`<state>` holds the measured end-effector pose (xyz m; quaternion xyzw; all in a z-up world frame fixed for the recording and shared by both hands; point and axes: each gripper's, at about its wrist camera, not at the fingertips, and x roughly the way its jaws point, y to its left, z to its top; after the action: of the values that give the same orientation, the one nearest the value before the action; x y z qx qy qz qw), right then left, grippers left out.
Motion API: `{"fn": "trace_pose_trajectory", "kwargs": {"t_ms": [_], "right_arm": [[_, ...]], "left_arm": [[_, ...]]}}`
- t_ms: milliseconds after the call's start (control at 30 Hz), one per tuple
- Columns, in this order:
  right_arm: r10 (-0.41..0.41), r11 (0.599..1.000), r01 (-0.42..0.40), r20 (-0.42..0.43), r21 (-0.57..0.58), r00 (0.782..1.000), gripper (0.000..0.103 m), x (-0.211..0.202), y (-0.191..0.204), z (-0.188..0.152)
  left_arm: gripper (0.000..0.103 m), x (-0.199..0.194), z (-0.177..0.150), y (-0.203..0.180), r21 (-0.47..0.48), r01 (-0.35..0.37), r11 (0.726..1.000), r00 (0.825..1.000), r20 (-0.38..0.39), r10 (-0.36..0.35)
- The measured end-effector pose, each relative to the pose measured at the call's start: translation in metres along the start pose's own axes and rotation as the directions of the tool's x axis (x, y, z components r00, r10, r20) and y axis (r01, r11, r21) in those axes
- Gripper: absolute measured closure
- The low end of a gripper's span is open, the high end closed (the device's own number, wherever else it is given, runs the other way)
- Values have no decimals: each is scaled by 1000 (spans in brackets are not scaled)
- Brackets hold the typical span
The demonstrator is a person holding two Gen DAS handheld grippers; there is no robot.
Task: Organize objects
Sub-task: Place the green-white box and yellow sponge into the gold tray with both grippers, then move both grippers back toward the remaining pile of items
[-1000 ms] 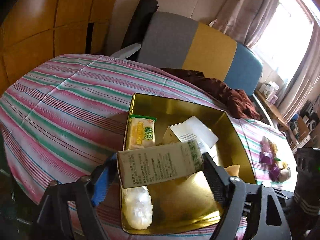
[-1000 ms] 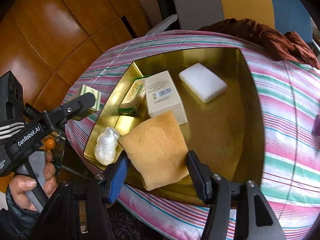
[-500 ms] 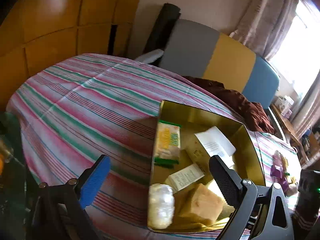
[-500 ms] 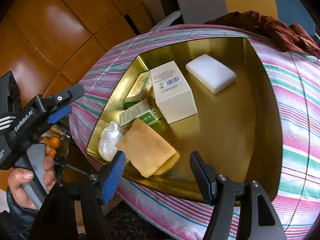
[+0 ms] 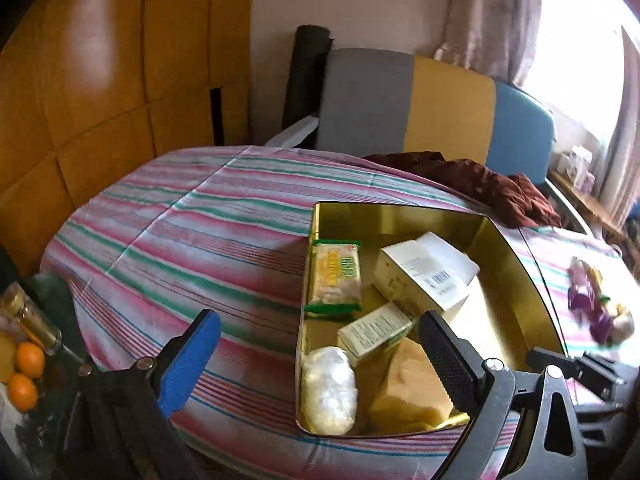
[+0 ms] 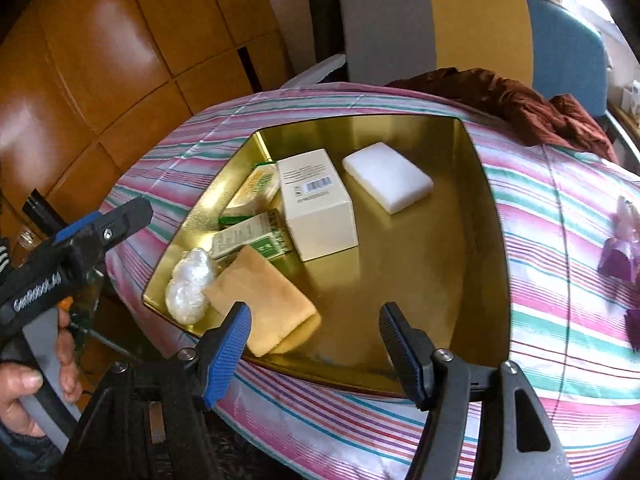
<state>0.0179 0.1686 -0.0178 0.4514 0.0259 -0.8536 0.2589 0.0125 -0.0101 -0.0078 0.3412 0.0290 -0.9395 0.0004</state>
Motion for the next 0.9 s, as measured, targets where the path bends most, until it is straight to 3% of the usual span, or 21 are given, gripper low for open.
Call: {"fn": "trace_pose_trajectory", "kwargs": {"t_ms": [267, 900], "right_arm": [[-50, 999, 50, 34, 19, 998, 35, -10, -10, -2], [-96, 995, 94, 59, 38, 994, 35, -19, -23, -6]], "left_arm": [[2, -5, -7, -24, 90, 2, 996, 1000, 15, -3], [2, -10, -16, -48, 156, 30, 987, 999, 12, -32]]}}
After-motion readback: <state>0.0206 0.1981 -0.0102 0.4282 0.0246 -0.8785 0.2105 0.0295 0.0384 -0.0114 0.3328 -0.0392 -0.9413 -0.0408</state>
